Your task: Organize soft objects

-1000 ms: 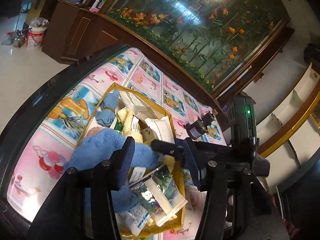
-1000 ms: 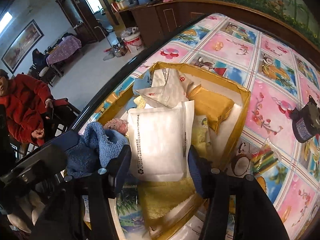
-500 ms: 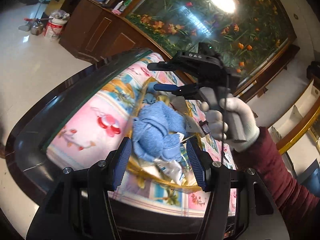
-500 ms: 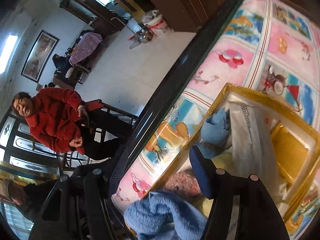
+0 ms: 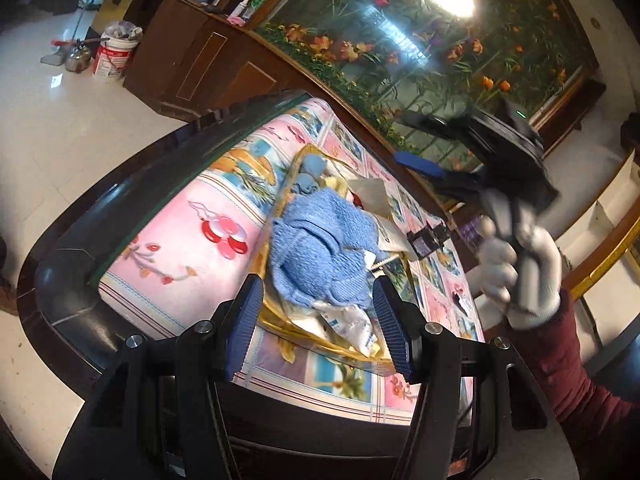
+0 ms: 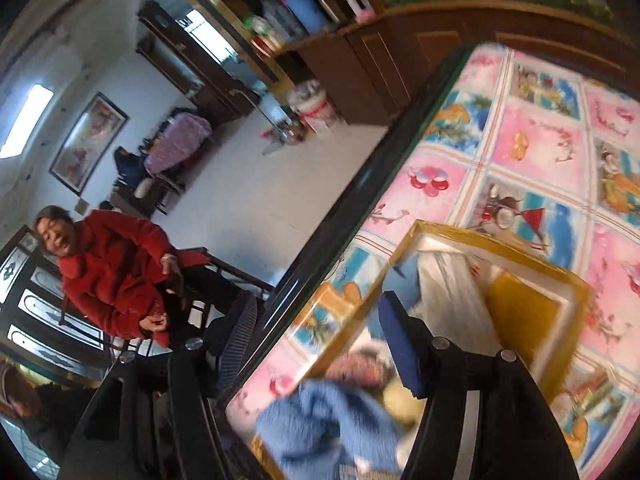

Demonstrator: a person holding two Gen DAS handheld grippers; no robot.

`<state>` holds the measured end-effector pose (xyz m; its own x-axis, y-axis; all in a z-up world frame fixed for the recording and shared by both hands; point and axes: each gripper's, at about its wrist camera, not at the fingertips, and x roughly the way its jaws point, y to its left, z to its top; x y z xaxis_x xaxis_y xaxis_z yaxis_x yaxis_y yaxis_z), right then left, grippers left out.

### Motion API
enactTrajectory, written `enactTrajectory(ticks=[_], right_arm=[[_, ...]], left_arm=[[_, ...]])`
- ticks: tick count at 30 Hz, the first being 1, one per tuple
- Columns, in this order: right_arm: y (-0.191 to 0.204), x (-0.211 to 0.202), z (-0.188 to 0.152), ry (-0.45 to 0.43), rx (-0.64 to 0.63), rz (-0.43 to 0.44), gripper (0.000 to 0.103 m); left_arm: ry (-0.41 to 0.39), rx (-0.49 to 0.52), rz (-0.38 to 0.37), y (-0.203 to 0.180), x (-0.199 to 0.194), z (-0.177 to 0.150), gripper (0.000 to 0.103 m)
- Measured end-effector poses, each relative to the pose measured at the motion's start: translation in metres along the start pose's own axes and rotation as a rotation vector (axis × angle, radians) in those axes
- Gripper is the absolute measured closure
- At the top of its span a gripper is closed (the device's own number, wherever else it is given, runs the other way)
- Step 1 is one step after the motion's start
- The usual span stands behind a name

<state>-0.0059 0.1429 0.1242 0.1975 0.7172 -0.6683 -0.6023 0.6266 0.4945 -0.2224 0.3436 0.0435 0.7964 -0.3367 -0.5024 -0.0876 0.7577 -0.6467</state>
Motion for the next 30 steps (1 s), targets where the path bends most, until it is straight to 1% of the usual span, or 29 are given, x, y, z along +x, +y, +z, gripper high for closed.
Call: enactTrajectory(ticks=[3,5,6,7,10,13,16,19,21,24,25,26,27,28,30], right_arm=[[-0.035,-0.054,-0.039,-0.050,0.041,-0.032,0.039],[-0.071,-0.097,-0.060,-0.111,0.092,-0.105,0.039],[-0.092,-0.119,-0.071,-0.147,0.122,-0.156,0.039],[-0.114,-0.141,-0.083,-0.178,0.164,-0.202,0.039],[-0.178,-0.199,-0.114,-0.257,0.318,-0.298,0.039],[-0.224,-0.248,-0.143,-0.334,0.411,-0.382,0.039],[-0.254,-0.285,-0.168,-0.404,0.475,-0.466,0.039],[-0.283,-0.304,-0.190,-0.435,0.545,-0.485,0.038],[-0.296,-0.304,-0.198,-0.438,0.573,-0.492,0.038],[-0.309,-0.297,-0.203,-0.414,0.589,-0.470,0.038],[-0.307,-0.291,-0.202,-0.391,0.583,-0.457,0.038],[-0.302,-0.281,-0.198,-0.363,0.565,-0.446,0.038],[-0.291,-0.275,-0.200,-0.341,0.526,-0.433,0.038],[-0.272,-0.262,-0.196,-0.306,0.457,-0.412,0.037],[-0.225,-0.218,-0.183,-0.200,0.285,-0.362,0.037]], left_arm=[[0.036,0.047,-0.004,-0.020,0.008,-0.004,0.046],[0.063,0.075,-0.026,-0.035,0.015,-0.008,0.046],[0.081,0.090,-0.037,-0.044,0.020,-0.010,0.046],[0.102,0.110,-0.046,-0.055,0.026,-0.013,0.046],[0.158,0.169,-0.072,-0.087,0.042,-0.024,0.046],[0.218,0.226,-0.096,-0.120,0.060,-0.039,0.046],[0.279,0.276,-0.102,-0.148,0.077,-0.054,0.046],[0.331,0.332,-0.089,-0.172,0.092,-0.069,0.046],[0.356,0.368,-0.069,-0.184,0.102,-0.077,0.046],[0.383,0.432,-0.005,-0.196,0.117,-0.090,0.046],[0.391,0.448,0.016,-0.198,0.121,-0.093,0.046],[0.392,0.450,0.023,-0.199,0.122,-0.096,0.046],[0.380,0.438,0.016,-0.198,0.120,-0.095,0.046],[0.368,0.428,0.013,-0.196,0.118,-0.092,0.046],[0.329,0.424,0.055,-0.192,0.111,-0.084,0.046]])
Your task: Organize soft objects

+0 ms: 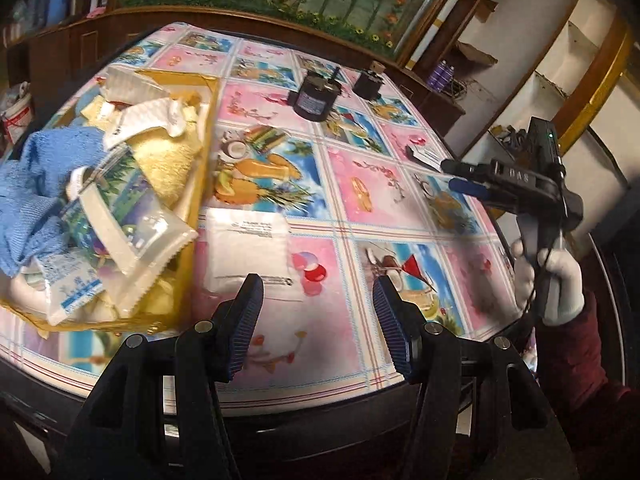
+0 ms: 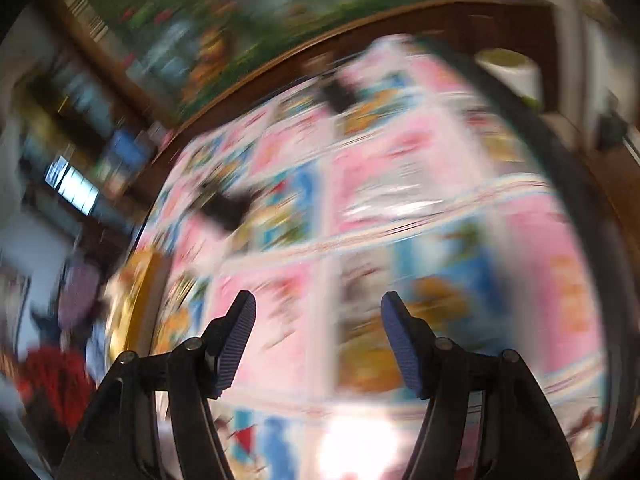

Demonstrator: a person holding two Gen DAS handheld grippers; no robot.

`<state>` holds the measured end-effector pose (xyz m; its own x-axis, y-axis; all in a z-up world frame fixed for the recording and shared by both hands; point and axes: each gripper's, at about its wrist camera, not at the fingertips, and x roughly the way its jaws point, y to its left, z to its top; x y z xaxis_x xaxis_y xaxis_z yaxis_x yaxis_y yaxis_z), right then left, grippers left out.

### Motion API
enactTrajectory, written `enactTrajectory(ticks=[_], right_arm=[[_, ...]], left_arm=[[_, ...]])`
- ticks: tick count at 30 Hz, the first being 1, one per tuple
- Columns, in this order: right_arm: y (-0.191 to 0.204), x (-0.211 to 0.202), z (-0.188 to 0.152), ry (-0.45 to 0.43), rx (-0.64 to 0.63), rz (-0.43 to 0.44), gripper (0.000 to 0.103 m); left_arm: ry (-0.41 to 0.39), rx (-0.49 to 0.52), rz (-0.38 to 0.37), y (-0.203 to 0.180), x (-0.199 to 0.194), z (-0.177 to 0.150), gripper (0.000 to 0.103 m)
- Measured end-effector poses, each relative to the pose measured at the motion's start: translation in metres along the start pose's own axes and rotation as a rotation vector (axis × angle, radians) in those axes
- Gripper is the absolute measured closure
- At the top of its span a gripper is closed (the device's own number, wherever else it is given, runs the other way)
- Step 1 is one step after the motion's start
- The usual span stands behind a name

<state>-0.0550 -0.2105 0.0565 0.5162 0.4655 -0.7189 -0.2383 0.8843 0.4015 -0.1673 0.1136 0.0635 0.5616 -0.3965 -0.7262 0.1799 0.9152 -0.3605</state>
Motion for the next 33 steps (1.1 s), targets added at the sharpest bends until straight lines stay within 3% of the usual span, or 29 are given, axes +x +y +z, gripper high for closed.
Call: enactTrajectory(ticks=[4,8,11,15,20,27,33], right_arm=[[0.113,0.059,-0.034,0.163,-0.271,0.127,0.037],[0.189,0.096,-0.063,0.187,-0.504,0.045,0.038],[0.219,0.109,-0.078,0.188,-0.600,-0.026,0.038],[0.220,0.118,-0.086,0.180,-0.663,-0.128,0.038],[0.187,0.113,-0.067,0.175,-0.568,-0.222,0.038],[0.142,0.096,-0.051,0.170,-0.475,-0.258,0.038],[0.127,0.090,-0.047,0.162,-0.443,-0.244,0.037]], left_arm=[[-0.079,0.003,0.211,0.009,-0.019,0.006,0.046],[-0.182,0.047,0.484,0.011,-0.038,0.005,0.046],[-0.222,0.072,0.583,0.014,-0.045,0.004,0.045],[-0.220,0.077,0.592,0.020,-0.044,0.002,0.045],[-0.197,0.090,0.583,0.018,-0.035,0.000,0.046],[-0.165,0.108,0.593,0.013,-0.027,0.000,0.045],[-0.150,0.118,0.596,0.008,-0.021,0.001,0.045]])
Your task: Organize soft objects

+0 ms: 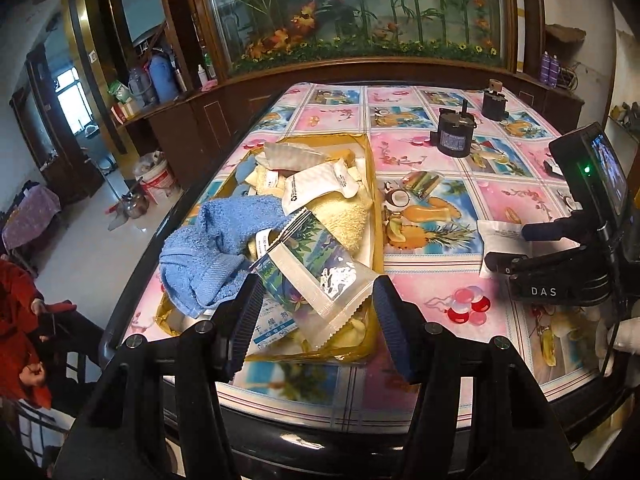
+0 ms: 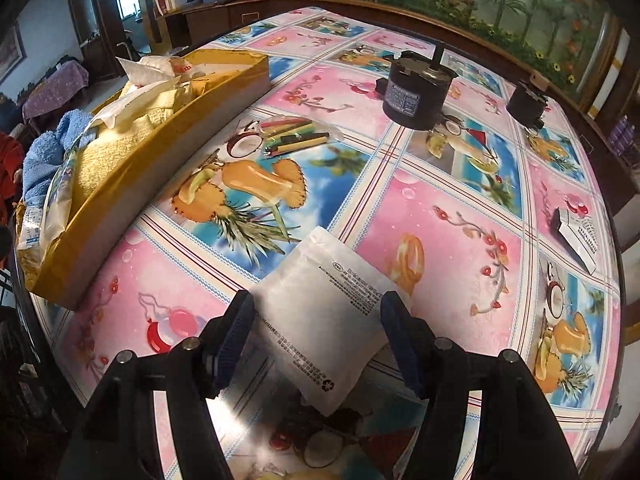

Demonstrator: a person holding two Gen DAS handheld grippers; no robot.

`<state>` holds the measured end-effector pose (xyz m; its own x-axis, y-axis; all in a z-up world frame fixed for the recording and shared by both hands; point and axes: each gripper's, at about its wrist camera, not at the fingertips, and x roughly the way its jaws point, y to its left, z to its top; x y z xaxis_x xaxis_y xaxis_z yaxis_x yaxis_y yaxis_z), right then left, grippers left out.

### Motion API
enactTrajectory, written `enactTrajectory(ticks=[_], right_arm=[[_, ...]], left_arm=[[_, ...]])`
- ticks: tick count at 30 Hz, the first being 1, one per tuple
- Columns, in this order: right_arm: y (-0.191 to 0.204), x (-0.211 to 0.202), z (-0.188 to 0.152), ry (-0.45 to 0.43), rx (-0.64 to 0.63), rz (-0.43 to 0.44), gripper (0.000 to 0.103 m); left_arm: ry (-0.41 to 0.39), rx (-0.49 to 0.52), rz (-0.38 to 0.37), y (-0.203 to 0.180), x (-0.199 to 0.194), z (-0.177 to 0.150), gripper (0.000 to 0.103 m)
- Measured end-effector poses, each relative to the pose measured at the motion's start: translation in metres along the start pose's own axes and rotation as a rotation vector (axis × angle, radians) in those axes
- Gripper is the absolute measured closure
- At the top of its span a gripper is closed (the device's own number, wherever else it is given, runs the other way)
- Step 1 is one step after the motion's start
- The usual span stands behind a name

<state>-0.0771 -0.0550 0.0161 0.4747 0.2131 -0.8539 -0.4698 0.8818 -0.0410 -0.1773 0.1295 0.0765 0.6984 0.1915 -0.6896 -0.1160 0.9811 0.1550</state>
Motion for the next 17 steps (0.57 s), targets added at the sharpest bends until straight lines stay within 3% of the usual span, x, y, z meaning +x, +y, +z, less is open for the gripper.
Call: enactTrajectory(ticks=[4,6,8,9,10,13,17], right_arm=[[-0.004,-0.010,-0.004,-0.034,0.032,0.071,0.037],[-0.004,-0.024,-0.006,-0.096,0.039,0.096,0.037],[-0.001,-0.041,-0.008,-0.168,0.038,0.101,0.037],[-0.001,-0.049,-0.009,-0.200,0.040,0.100,0.037],[0.000,-0.056,-0.009,-0.228,0.044,0.104,0.036],[0.000,-0.069,-0.009,-0.274,0.061,0.117,0.033],[-0.005,-0.063,-0.010,-0.241,0.065,0.092,0.032]], left_arm=[[-0.028,0.007,0.019,-0.003,-0.002,0.000,0.045],[-0.103,0.019,0.100,-0.005,-0.011,0.003,0.045],[-0.139,0.005,0.139,-0.001,-0.017,0.009,0.034],[-0.132,-0.008,0.125,0.001,-0.016,0.014,0.015],[-0.119,-0.012,0.086,0.004,-0.013,0.018,0.009],[-0.046,-0.093,-0.017,0.021,0.002,0.025,0.009],[-0.001,-0.152,0.018,0.033,0.011,0.019,0.009]])
